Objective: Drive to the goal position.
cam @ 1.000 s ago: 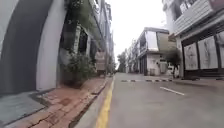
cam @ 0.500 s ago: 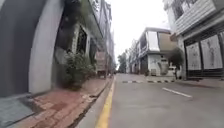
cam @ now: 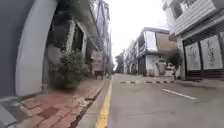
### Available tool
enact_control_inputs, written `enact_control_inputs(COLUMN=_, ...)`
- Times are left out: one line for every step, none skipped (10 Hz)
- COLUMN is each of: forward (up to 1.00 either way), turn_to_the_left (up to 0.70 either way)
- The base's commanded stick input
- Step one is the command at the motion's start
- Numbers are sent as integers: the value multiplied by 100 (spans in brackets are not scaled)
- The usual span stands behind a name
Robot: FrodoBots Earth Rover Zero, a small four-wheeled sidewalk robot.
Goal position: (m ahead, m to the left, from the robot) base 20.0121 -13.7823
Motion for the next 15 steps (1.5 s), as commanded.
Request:
enact_control_inputs(forward=50, turn_to_the_left=0)
enact_control_inputs(forward=50, turn_to_the_left=0)
enact_control_inputs(forward=50, turn_to_the_left=0)
enact_control_inputs(forward=50, turn_to_the_left=0)
enact_control_inputs(forward=50, turn_to_the_left=0)
enact_control_inputs(forward=50, turn_to_the_left=0)
enact_control_inputs(forward=50, turn_to_the_left=-8)
enact_control_inputs(forward=50, turn_to_the_left=-50)
enact_control_inputs(forward=50, turn_to_the_left=-47)
enact_control_inputs(forward=50, turn_to_the_left=0)
enact_control_inputs(forward=50, turn_to_the_left=0)
enact_control_inputs(forward=50, turn_to_the_left=0)
enact_control_inputs(forward=50, turn_to_the_left=0)
enact_control_inputs(forward=50, turn_to_the_left=0)
enact_control_inputs(forward=50, turn_to_the_left=0)
